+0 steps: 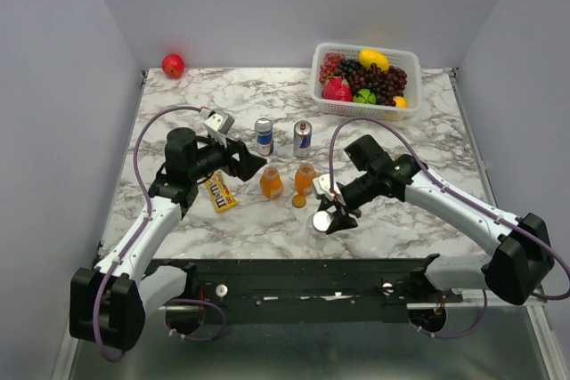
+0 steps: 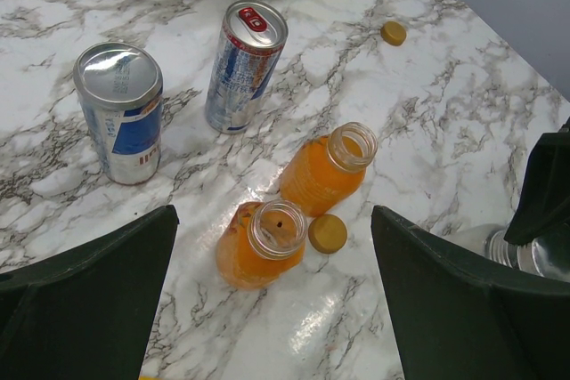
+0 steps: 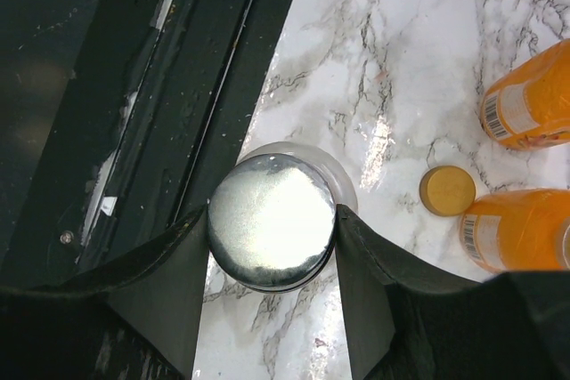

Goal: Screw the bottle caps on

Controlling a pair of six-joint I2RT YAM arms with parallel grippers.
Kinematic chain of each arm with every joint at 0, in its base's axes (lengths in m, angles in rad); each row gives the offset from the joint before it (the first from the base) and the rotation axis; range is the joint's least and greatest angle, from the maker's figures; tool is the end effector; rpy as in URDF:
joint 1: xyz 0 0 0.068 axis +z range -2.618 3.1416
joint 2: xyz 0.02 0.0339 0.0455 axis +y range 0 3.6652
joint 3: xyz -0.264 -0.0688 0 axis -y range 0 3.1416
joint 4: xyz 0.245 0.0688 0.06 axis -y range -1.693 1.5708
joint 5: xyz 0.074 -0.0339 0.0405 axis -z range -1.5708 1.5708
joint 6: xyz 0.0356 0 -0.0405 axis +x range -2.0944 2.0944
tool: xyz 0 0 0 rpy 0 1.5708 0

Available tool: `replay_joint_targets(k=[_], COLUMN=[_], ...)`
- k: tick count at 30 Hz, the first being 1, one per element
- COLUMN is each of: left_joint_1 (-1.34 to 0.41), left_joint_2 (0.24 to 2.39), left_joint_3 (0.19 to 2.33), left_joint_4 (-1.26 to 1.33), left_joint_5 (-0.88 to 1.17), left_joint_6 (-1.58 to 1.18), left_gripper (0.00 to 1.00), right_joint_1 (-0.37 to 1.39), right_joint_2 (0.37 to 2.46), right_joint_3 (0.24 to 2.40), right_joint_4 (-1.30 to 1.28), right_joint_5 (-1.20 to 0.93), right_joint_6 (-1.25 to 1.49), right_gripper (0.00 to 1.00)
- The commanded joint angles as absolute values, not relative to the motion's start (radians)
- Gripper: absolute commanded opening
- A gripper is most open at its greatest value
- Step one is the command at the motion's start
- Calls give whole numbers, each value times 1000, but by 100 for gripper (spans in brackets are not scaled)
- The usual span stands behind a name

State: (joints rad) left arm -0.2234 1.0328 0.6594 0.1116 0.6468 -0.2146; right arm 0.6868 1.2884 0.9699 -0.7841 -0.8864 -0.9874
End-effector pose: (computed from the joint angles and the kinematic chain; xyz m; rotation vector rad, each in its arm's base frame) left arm 0.2231 -0.0727 0.2802 0.4741 1.8103 -0.8951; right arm 0.1692 0.1744 0.2612 -1.9387 1.3869 1.0271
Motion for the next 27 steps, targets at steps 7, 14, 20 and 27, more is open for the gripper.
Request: replay_joint_targets(k=[7, 14, 20, 27], left_joint_1=[-218, -218, -218, -218], left_joint_2=[1023, 1025, 1023, 1020], left_joint_3=[644, 646, 643, 638], left_joint_4=[132, 133, 133, 130], left_joint_5=[667, 666, 666, 664], left_joint_6=[-219, -219, -218, -215], left_gripper=[99, 99, 99, 99], right_joint_1=[687, 687, 687, 692], right_joint_2=[1295, 1305, 1338, 1355], right_joint_3=[985, 983, 997, 988], right_joint_4=[-810, -743, -712, -726], right_joint_5=[-917, -891, -865, -848], right_joint_6=[-1011, -954, -943, -973], right_gripper=[54, 54, 54, 54])
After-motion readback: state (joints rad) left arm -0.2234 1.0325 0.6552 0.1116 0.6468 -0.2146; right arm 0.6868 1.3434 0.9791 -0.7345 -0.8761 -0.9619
